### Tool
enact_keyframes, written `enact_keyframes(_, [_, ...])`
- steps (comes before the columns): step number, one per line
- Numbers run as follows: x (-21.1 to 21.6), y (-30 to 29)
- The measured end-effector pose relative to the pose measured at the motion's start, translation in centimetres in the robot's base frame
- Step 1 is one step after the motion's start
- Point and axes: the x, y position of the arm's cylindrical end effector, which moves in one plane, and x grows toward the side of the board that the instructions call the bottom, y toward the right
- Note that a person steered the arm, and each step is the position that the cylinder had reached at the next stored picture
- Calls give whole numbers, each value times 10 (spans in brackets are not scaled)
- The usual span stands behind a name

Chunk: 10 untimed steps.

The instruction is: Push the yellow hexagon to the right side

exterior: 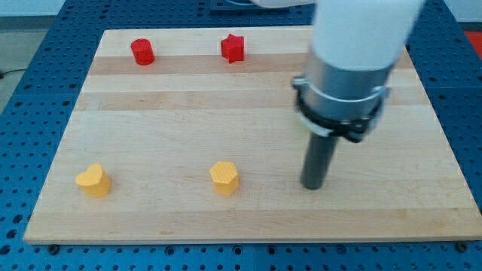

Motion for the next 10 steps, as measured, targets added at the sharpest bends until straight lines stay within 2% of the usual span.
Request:
enact_keyframes(2, [0, -37])
enact_keyframes(7, [-2, -63])
enact_keyframes(10, [-45, -81])
